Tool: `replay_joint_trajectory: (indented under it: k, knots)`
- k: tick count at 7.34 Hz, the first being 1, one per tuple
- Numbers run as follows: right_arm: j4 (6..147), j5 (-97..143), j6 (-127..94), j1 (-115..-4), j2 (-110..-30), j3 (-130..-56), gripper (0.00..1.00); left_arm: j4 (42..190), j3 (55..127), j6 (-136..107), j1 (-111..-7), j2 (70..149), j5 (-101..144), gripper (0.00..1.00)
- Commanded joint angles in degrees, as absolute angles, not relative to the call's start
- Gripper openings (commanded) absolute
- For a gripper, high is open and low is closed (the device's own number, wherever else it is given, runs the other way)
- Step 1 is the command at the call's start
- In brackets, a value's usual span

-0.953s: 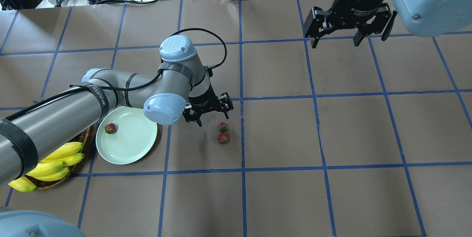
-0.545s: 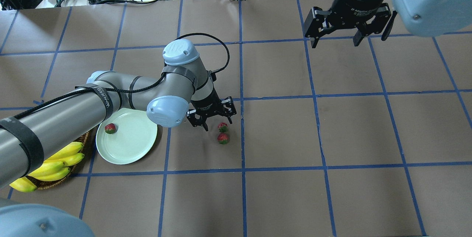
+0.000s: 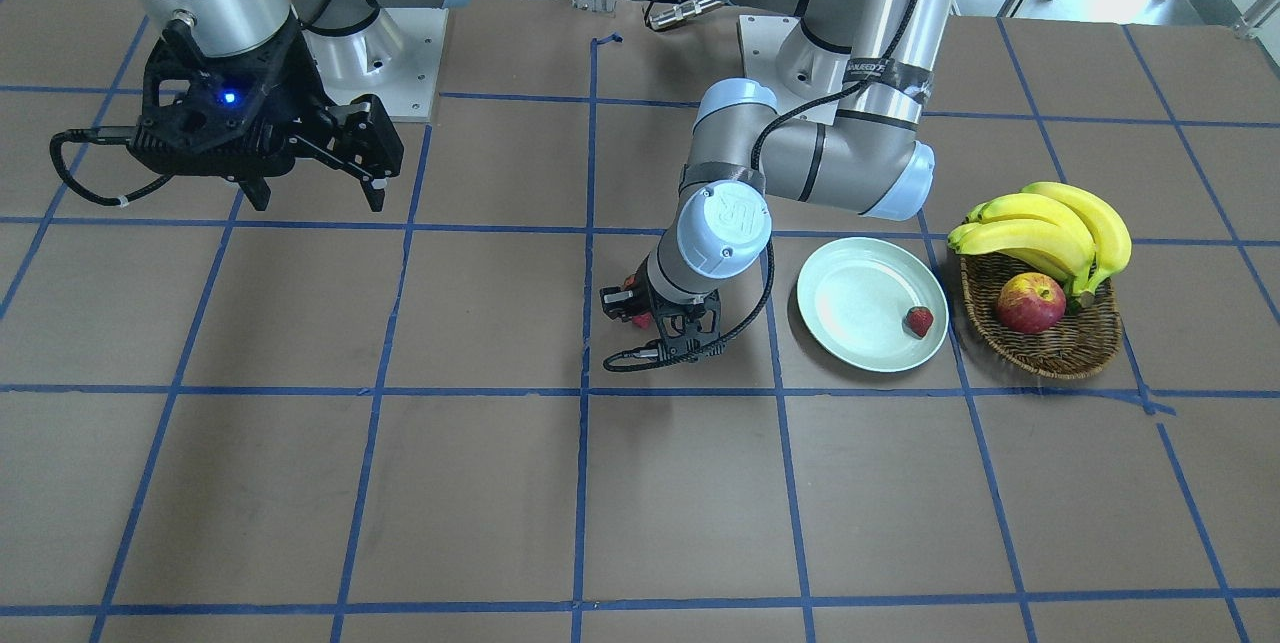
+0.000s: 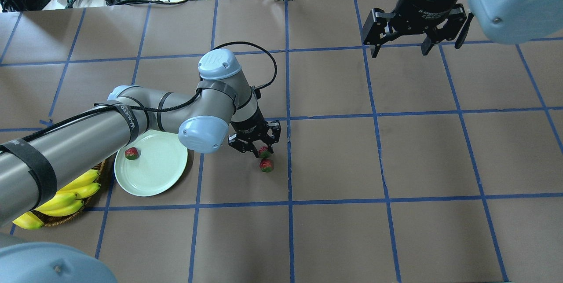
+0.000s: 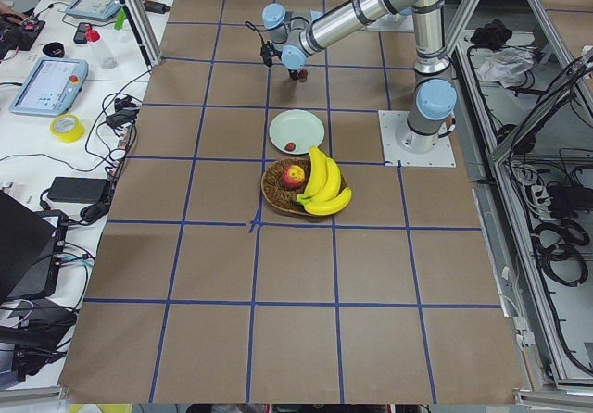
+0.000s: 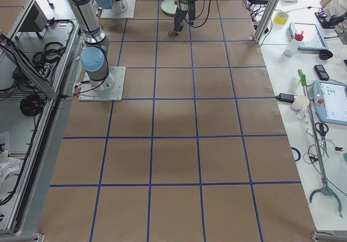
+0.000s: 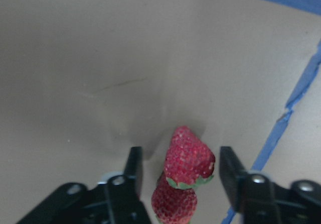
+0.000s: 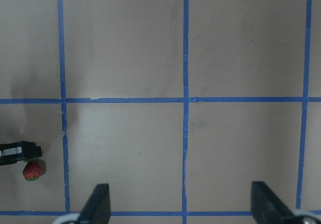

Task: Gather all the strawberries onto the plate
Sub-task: 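Close the left gripper on one strawberry, then lower the held strawberry onto the plate and open the left gripper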

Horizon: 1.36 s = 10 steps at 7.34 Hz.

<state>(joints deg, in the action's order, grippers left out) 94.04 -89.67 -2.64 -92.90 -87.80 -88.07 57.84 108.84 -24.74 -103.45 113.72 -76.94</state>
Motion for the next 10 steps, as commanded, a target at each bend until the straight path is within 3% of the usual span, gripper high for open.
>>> replay_joint_trajectory:
  k: [1,9,10]
  knots:
    - [94.04,-89.74,-2.64,-92.90,-87.80,-88.07,1.00,57.83,107.67,-24.96,-103.27,113.38,-77.08,0.00]
    - [94.04,-89.65,-2.64,-92.99,-87.80,-88.07,1.00,79.34,106.34,-2.99,-74.81,105.47,-95.10,0.00]
    - [94.04,-89.65,-2.64,-92.90,-87.80,-88.07,1.00,78.76,106.61,-3.16,-74.88,106.16,-94.58,0.42]
